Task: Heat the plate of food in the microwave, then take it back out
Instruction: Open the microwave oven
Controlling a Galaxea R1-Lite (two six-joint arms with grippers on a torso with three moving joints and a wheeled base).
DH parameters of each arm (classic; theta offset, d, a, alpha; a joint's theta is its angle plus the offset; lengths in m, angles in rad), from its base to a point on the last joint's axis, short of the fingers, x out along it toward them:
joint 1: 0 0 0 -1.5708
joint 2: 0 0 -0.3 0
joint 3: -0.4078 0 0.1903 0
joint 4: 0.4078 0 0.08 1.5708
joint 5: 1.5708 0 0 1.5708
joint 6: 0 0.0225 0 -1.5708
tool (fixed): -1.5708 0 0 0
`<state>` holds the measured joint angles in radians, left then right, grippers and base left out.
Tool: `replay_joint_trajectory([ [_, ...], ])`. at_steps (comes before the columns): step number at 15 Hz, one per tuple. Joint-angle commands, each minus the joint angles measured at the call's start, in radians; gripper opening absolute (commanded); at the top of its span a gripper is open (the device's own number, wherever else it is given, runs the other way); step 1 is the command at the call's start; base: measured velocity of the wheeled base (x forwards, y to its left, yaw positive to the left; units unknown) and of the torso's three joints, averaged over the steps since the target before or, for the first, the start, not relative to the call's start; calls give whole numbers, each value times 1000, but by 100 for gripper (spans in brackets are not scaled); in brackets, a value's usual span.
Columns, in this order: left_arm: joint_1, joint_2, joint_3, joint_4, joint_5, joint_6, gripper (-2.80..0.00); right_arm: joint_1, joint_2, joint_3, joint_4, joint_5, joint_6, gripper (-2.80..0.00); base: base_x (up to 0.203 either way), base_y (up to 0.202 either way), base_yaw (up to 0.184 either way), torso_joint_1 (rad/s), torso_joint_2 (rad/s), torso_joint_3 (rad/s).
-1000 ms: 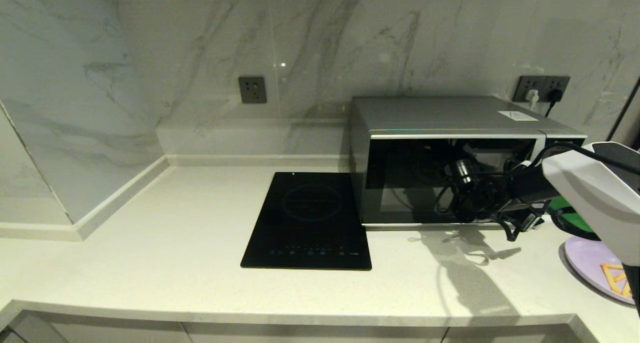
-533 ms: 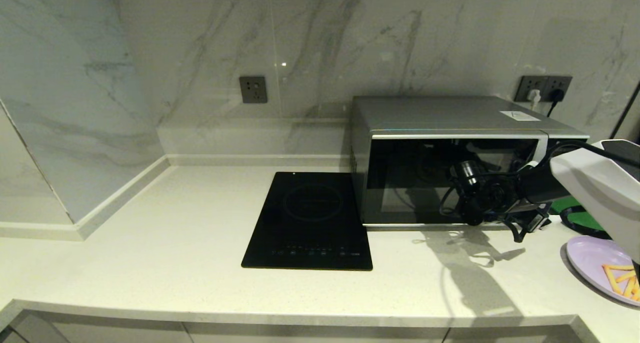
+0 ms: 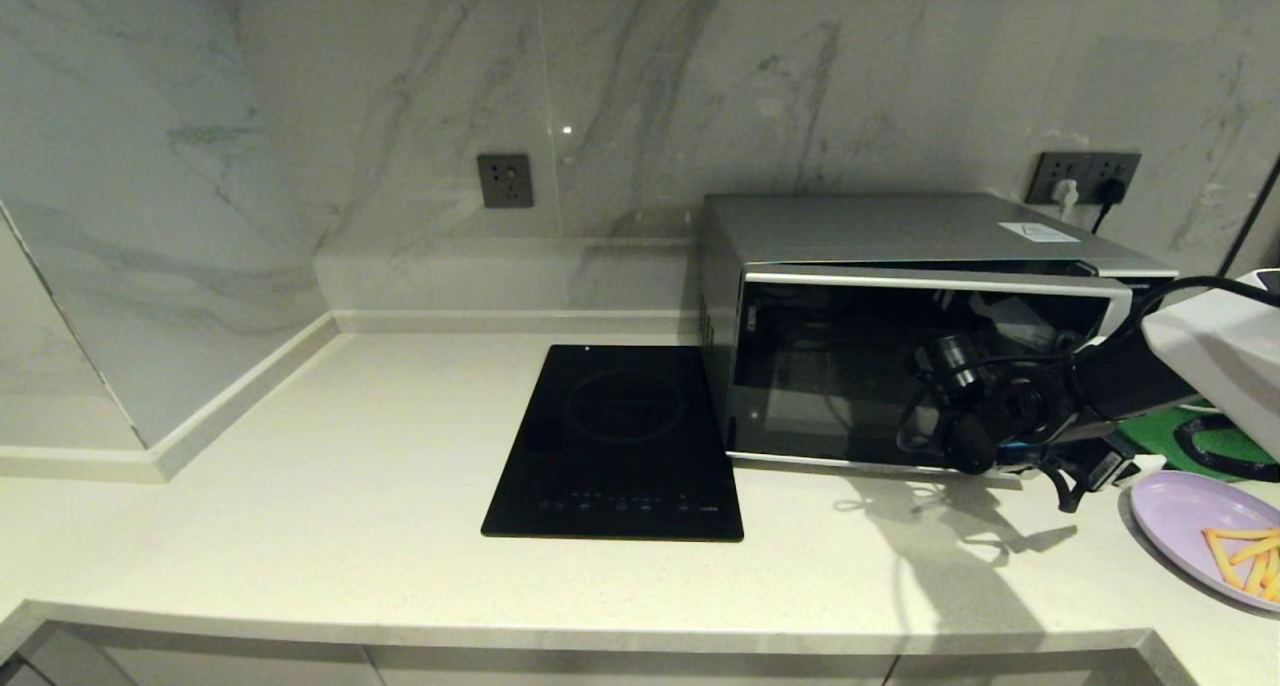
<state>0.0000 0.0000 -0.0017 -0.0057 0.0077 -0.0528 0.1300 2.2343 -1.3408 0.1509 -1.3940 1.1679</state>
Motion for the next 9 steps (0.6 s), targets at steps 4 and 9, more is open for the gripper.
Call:
replay_joint_trajectory([
  [4, 0, 0, 0, 0, 0, -1, -280, 90, -65, 73, -2, 107, -50, 0, 0, 0, 0, 0, 0, 0],
  [9, 0, 0, 0, 0, 2, -1, -280, 146, -191, 135, 3, 143, -71, 0, 0, 0, 0, 0, 0, 0],
])
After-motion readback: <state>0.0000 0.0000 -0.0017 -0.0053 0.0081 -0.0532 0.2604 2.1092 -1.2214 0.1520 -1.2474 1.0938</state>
